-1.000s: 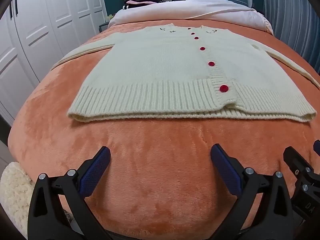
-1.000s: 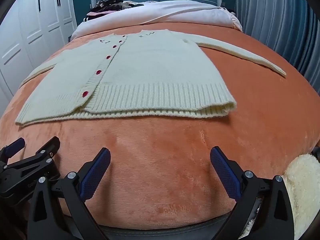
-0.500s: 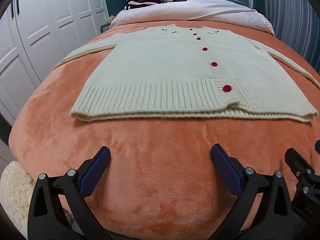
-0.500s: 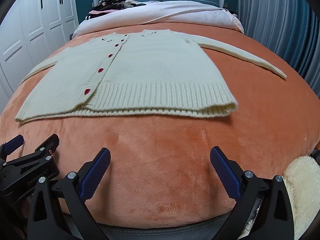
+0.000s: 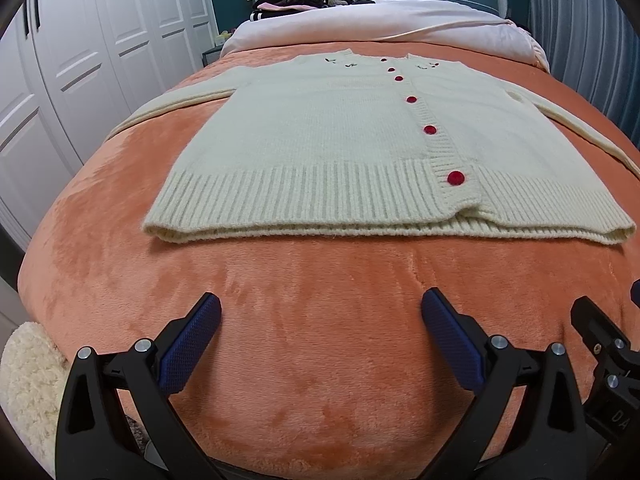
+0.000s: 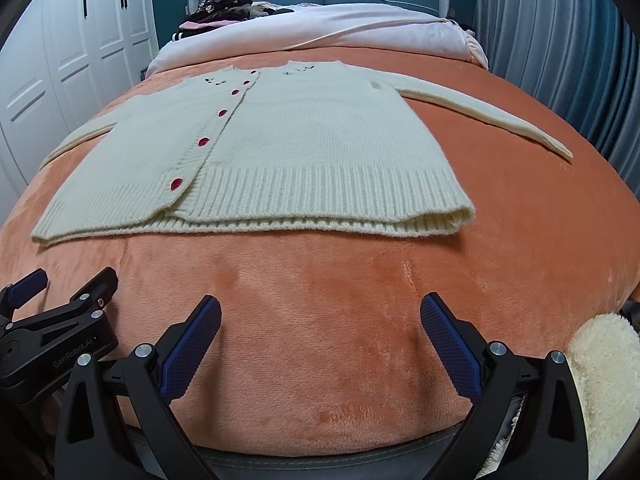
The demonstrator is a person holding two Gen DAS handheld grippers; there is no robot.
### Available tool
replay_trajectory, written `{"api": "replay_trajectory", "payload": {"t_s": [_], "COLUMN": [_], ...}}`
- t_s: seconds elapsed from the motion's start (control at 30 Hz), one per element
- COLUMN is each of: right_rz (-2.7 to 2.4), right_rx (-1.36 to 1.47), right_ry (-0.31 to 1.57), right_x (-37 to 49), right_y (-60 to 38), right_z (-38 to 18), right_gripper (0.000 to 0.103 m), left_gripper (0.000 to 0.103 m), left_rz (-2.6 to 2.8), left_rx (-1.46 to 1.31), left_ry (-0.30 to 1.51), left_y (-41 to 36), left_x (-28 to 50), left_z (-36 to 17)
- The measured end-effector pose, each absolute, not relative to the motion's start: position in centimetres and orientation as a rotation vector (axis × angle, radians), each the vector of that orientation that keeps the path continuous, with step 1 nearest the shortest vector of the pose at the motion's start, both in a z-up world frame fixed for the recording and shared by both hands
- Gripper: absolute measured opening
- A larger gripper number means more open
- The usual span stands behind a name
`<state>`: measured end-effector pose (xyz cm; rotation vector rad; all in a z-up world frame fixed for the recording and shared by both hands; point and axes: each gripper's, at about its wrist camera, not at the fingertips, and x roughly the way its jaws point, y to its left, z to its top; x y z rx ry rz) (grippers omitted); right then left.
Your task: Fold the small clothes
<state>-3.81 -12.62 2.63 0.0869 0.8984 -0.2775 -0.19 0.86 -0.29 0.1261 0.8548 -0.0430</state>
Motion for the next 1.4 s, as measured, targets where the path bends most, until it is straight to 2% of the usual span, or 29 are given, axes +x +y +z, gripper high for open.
{"api": "replay_trajectory", "payload": {"t_s": [1.4], "right_rz": [-0.278], "right_rx": [0.072], "right_ry": [0.9], "right_x": [-3.89], "right_y": [-12.2], "right_z": [2.8], "right_gripper": [0.098], "left_gripper": [0.098], "left_rz": [-0.043], "left_rx": [0.127], "left_ry": [0.853], "left_y": [0.89], "left_x": [-0.28], "left_z": [-0.27]}}
